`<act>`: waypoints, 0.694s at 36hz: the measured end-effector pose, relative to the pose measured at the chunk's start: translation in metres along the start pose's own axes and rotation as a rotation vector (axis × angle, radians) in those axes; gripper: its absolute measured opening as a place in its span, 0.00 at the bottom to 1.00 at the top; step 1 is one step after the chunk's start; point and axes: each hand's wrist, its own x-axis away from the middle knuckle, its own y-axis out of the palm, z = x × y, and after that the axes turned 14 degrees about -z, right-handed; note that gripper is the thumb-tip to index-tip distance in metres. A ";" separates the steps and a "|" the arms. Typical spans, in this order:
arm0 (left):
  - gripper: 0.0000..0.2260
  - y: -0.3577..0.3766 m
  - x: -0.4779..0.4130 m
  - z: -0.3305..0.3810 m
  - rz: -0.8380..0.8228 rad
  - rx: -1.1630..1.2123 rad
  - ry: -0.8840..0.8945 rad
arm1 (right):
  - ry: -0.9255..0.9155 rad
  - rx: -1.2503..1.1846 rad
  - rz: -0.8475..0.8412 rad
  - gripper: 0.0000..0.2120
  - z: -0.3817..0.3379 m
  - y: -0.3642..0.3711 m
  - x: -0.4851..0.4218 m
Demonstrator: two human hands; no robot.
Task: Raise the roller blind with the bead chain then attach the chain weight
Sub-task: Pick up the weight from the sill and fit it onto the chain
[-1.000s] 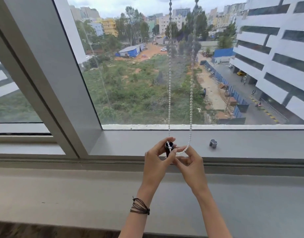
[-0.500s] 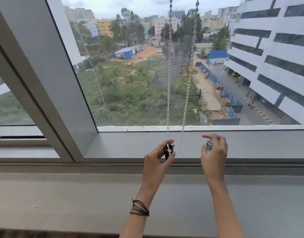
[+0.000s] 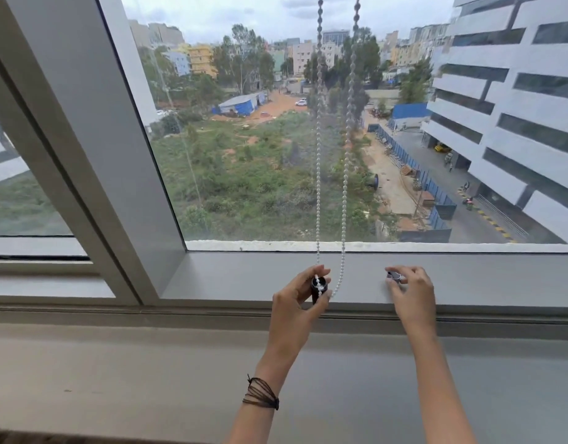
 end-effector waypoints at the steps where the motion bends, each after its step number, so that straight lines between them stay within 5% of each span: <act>1: 0.19 -0.001 0.000 0.000 0.004 -0.005 0.004 | -0.008 0.016 0.008 0.10 0.001 0.001 -0.001; 6: 0.21 -0.001 -0.002 -0.002 -0.005 -0.036 -0.013 | -0.025 0.080 0.013 0.09 0.000 0.003 -0.004; 14: 0.23 -0.002 -0.003 -0.002 -0.038 -0.080 -0.029 | -0.398 -0.306 -0.111 0.13 -0.063 0.005 0.008; 25: 0.27 -0.010 -0.007 -0.002 -0.069 -0.109 -0.054 | -0.616 -0.524 -0.282 0.13 -0.088 -0.002 0.021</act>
